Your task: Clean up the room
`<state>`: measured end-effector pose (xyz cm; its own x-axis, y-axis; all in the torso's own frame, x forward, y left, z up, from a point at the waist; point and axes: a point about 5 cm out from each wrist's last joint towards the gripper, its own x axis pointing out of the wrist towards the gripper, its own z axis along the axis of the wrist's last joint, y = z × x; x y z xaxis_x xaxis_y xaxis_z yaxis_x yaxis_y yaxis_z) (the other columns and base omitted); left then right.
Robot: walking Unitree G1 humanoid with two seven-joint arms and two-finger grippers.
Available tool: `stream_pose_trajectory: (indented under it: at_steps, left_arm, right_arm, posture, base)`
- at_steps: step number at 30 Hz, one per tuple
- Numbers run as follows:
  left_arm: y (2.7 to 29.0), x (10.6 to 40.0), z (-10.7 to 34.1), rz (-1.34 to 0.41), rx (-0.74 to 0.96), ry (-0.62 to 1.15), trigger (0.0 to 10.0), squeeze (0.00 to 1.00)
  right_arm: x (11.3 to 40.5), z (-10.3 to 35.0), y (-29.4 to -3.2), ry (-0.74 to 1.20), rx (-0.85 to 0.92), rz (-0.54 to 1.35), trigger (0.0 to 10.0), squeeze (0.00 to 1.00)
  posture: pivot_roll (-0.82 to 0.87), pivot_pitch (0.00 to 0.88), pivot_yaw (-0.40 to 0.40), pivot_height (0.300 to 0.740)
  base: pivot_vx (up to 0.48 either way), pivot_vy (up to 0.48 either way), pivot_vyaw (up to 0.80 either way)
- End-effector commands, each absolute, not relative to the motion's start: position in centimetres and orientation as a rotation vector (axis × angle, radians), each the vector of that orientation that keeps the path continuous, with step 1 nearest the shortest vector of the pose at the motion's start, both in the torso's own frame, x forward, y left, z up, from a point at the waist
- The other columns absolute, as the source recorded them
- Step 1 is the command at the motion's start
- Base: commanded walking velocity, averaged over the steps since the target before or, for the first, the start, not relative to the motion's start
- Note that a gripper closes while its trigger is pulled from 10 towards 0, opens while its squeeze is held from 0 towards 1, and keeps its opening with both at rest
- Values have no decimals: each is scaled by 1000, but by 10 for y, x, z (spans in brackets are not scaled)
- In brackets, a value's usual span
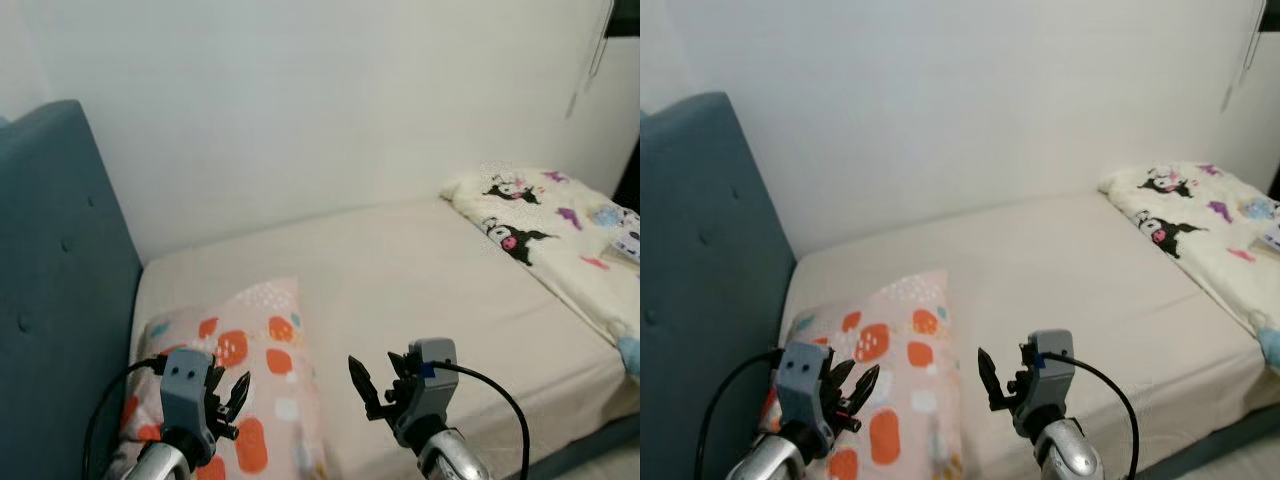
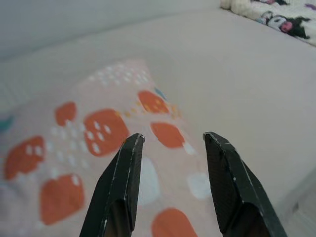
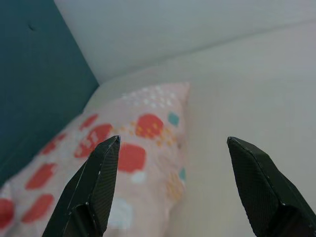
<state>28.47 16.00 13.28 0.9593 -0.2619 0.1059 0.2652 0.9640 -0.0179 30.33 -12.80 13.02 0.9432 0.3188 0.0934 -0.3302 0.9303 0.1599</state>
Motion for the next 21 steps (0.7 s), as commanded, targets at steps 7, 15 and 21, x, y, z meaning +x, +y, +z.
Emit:
stream_pose_trajectory:
  at_steps: [7, 15, 21]
  left_arm:
    - [157, 280, 114, -262, -72, -54, 10000, 0]
    - [160, 273, 104, -246, -88, -17, 10000, 0]
    - [163, 270, 99, -242, -76, -6, 10000, 0]
  right_arm:
    - [302, 125, -126, -49, 168, 348, 10000, 0]
    - [302, 123, -124, -41, 169, 362, 10000, 0]
    - [302, 120, -123, -30, 175, 372, 10000, 0]
  posture:
    - [13, 95, 20, 709]
    - [16, 82, 12, 739]
    - [18, 76, 9, 740]
  base:
    - [0, 0, 0]
    - [0, 0, 0]
    - [0, 0, 0]
